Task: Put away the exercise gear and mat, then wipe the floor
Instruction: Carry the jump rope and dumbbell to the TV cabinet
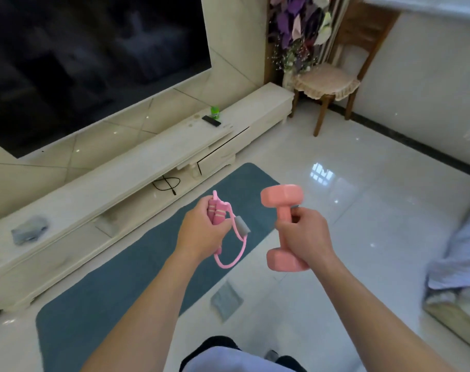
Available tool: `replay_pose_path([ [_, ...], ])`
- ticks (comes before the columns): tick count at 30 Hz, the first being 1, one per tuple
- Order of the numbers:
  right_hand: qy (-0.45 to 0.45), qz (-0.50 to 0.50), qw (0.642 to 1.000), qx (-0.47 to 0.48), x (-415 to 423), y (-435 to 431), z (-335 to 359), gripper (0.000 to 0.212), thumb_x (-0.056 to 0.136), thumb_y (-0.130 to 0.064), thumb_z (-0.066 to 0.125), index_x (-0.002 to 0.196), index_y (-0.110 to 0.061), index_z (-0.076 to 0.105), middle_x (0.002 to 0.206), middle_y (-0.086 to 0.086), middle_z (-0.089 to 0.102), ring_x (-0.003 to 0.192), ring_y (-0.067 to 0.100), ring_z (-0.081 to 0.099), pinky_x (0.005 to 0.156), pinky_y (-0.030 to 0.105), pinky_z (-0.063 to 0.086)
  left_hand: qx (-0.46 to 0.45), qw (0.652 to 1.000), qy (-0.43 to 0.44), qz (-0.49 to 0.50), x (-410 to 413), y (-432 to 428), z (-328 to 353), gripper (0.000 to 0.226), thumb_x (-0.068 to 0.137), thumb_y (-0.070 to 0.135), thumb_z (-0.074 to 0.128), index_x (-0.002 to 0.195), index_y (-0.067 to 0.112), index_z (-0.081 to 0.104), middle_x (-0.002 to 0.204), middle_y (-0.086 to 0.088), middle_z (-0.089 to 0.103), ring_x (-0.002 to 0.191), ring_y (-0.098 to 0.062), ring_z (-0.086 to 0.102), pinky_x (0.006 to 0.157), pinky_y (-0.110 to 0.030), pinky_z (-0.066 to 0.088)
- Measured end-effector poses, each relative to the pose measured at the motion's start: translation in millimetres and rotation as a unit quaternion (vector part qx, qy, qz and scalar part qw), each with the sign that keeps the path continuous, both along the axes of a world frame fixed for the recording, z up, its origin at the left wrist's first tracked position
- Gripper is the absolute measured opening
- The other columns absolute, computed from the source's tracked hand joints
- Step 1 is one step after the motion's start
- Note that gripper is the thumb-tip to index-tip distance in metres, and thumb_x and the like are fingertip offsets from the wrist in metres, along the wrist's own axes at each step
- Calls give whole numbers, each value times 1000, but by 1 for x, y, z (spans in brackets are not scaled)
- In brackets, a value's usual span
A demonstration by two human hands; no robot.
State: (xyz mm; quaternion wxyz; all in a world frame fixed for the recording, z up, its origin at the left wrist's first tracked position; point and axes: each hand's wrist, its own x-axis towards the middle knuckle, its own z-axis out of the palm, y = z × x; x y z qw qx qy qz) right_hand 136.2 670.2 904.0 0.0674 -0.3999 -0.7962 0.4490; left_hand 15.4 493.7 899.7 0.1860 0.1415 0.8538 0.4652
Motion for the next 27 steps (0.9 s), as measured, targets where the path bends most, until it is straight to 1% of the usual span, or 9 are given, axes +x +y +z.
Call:
replay_pose_path([
  [3, -6, -28, 1000, 2, 0, 33, -2, 13, 71, -20, 58, 68, -8, 61, 65, 7, 62, 57, 19, 50, 55, 29, 40, 3, 1000, 3, -21, -9, 37, -1, 23, 77, 23, 70, 91, 38, 59, 67, 5, 61, 43, -25, 59, 46, -54, 55],
  [9, -11, -56, 998, 13, -17, 98, -7, 11, 71, -20, 60, 68, -10, 63, 67, 7, 64, 58, 18, 52, 55, 29, 40, 13, 998, 0, -69, -39, 113, -15, 16, 78, 22, 68, 87, 31, 59, 63, 5, 58, 43, -22, 57, 44, -52, 55],
  [14, -13, -81, 996, 16, -54, 160, -11, 7, 72, -19, 61, 66, -15, 63, 67, 4, 64, 59, 18, 54, 56, 29, 42, 8, 994, 26, -108, -84, 186, -29, 14, 79, 30, 68, 88, 34, 58, 66, 7, 59, 55, -24, 61, 48, -49, 56],
  [16, -21, -91, 995, 17, -70, 185, -11, 7, 73, -19, 61, 68, -16, 64, 68, 4, 65, 61, 19, 56, 56, 29, 44, 9, 992, 30, -120, -103, 213, -29, 14, 78, 31, 68, 87, 33, 57, 64, 7, 58, 54, -23, 59, 48, -49, 56],
  [18, -18, -98, 995, 21, -86, 209, -11, 7, 74, -19, 61, 69, -15, 65, 69, 4, 66, 62, 20, 57, 56, 28, 43, 8, 990, 45, -136, -122, 241, -27, 14, 78, 33, 68, 87, 33, 57, 64, 7, 58, 55, -24, 60, 48, -48, 56],
  [21, -8, -103, 994, 17, -106, 244, -5, 6, 74, -19, 62, 69, -16, 66, 69, 3, 66, 65, 22, 61, 57, 29, 45, 9, 986, 68, -149, -143, 283, -21, 14, 76, 37, 66, 87, 34, 58, 65, 8, 60, 57, -21, 62, 49, -47, 56],
  [24, -1, -106, 994, 16, -118, 283, -2, 6, 72, -18, 62, 68, -15, 64, 68, 4, 66, 64, 23, 59, 57, 29, 44, -4, 984, 87, -159, -158, 327, -17, 12, 79, 35, 68, 86, 32, 59, 65, 6, 59, 54, -16, 59, 50, -46, 55],
  [27, 4, -111, 994, 7, -127, 330, -3, 7, 71, -19, 62, 68, -13, 64, 68, 5, 65, 60, 20, 55, 55, 28, 42, -6, 985, 81, -155, -168, 377, -17, 12, 78, 30, 69, 84, 33, 58, 63, 9, 58, 53, -17, 61, 48, -46, 55],
])
